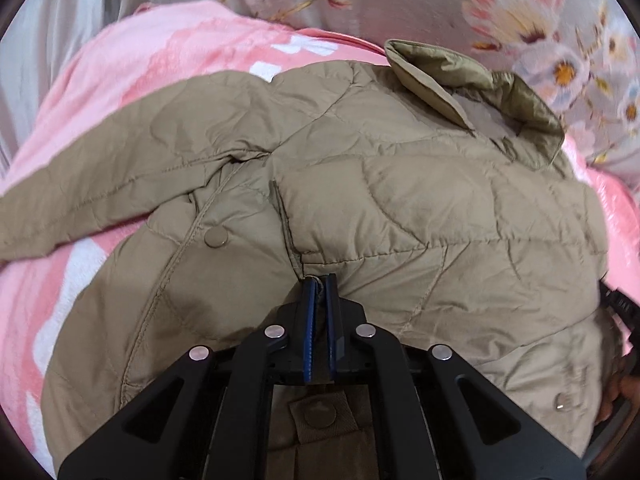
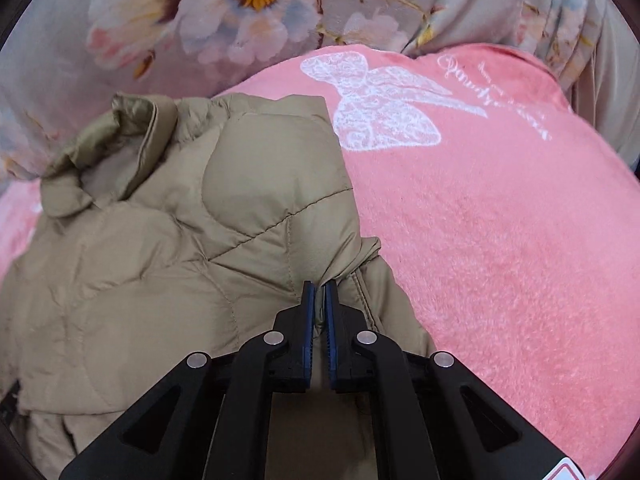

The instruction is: Fold large clothes

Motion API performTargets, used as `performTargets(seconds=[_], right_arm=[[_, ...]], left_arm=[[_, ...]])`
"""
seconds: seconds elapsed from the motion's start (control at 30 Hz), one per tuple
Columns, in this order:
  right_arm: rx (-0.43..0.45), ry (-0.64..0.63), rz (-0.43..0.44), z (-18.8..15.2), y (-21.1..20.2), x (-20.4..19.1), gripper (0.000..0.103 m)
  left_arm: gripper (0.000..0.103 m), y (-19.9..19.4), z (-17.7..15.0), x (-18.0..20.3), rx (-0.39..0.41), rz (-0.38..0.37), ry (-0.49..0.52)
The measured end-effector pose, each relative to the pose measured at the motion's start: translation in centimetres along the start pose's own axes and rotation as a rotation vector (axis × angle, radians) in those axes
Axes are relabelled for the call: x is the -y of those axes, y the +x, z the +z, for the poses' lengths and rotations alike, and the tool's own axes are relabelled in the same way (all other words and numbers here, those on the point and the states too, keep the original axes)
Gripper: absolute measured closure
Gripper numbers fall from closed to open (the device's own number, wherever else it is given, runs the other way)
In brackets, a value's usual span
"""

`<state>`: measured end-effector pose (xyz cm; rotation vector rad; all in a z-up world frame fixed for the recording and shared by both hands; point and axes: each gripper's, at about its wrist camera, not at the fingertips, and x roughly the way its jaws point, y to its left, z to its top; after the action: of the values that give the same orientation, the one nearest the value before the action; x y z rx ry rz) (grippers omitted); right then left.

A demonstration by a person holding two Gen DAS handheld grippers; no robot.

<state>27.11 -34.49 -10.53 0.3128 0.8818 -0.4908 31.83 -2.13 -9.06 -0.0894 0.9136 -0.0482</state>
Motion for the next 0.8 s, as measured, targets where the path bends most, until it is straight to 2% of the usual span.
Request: performTargets(seconds=[0.1, 0.2, 0.27, 0.3, 0.37, 0.47, 0.53, 0.6, 0.63, 0.73, 0.8], right_arm=[[-0.003, -0.015, -0.007, -0.2, 0.1, 0.0, 0.098], [-0.017, 0.003, 0.052, -0.1, -0.1, 0.9, 0.096], [-0.029, 0.011, 0.083, -0.1, -1.2, 1.9, 0.091], [-0.015, 0.012, 0.088, -0.4, -2.4, 2.9, 0.090], [0.038, -0.003, 0.059, -0.6, -4.7, 4.3, 0.087], [0.111, -0.011, 0.079, -0.2, -8.1, 5.2, 0.085], [0.127, -0.040, 0.142, 0.2, -9.5, 3.4, 0.085], [0.125, -0.090, 0.210, -0.1, -9.7, 0.6, 0.085], [0.113, -0.121, 0.231, -0.4, -9.5, -0.8, 0.085], [0.067, -0.195, 0.227, -2.0, -7.8, -4.2, 0.085], [0.029, -0.201, 0.234, -2.7, -6.6, -5.2, 0.085]], left_arm=[[0.098, -0.1, -0.3, 0.5, 0.019, 0.036, 0.026], [0.098, -0.2, -0.3, 0.3, 0.030, 0.032, 0.021], [0.094, -1.0, -0.3, -0.3, 0.036, 0.028, 0.017], [0.090, -1.6, -0.4, -0.4, 0.040, 0.038, 0.019], [0.068, -3.5, -0.7, -1.0, 0.074, 0.077, 0.013], [0.066, -7.0, -0.5, -1.3, 0.152, 0.083, 0.000], [0.066, -8.4, 0.2, -0.2, 0.172, 0.043, -0.011], [0.066, -8.4, 0.8, 2.2, 0.153, -0.021, 0.018], [0.066, -8.1, 0.9, 3.0, 0.145, -0.029, 0.030], [0.066, -5.9, 0.7, 5.7, 0.116, -0.004, 0.074], [0.066, -4.1, 0.4, 6.3, 0.081, 0.005, 0.077]])
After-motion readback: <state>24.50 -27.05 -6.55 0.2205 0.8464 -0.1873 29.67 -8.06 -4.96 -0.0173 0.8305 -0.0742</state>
